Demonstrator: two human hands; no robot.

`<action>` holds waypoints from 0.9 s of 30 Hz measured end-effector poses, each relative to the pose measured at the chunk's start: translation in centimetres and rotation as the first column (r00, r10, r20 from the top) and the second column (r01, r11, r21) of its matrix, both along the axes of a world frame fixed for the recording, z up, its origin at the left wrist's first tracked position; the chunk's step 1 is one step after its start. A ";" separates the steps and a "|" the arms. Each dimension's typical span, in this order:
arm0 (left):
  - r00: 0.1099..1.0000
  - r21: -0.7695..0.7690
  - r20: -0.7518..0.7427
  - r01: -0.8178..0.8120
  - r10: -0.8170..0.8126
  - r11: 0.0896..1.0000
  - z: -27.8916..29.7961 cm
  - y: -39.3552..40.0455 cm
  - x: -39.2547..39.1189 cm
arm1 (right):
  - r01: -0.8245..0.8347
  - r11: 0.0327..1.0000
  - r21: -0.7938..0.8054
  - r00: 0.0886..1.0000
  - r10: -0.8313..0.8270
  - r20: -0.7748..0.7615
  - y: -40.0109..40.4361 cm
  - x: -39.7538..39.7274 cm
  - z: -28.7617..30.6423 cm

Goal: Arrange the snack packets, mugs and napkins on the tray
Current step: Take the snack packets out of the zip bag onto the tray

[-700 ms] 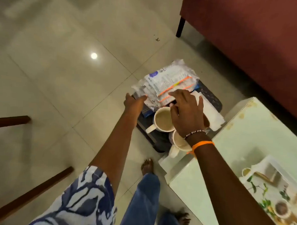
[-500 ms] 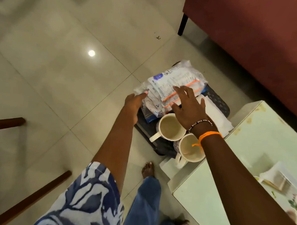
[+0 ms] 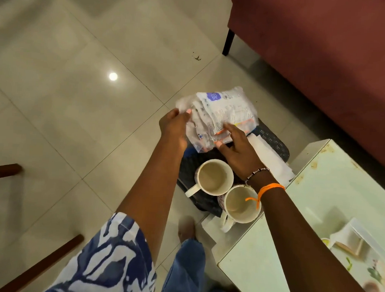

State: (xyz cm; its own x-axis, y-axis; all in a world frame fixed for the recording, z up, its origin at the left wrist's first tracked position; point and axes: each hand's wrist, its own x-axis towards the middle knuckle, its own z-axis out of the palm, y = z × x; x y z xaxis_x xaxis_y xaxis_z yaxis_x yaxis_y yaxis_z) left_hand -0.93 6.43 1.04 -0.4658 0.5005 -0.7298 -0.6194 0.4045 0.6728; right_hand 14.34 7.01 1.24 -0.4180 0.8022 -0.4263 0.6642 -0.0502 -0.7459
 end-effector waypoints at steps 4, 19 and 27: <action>0.941 0.213 -0.324 0.174 -0.099 0.961 3.8 0.6 3.4 | 0.307 0.951 -0.028 0.944 -0.308 -0.120 0.1 0.6 1.9; -0.138 -0.210 -0.918 0.964 -0.373 0.161 7.1 -16.7 24.6 | 0.460 0.429 -0.777 0.329 -0.896 -0.299 -11.9 22.4 5.8; 0.413 -0.008 -0.517 0.874 -0.749 0.487 4.3 -24.3 32.4 | 0.756 0.427 -0.496 0.402 -0.901 -0.163 -23.6 33.2 2.1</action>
State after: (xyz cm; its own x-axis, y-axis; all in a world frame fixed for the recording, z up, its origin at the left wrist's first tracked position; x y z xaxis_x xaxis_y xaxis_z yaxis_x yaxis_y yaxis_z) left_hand 31.49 -17.82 5.37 0.0568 0.9202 -0.3872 0.2708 0.3591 0.8932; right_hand 47.55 -16.56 3.34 0.2185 0.6867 -0.6933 -0.1566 -0.6766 -0.7195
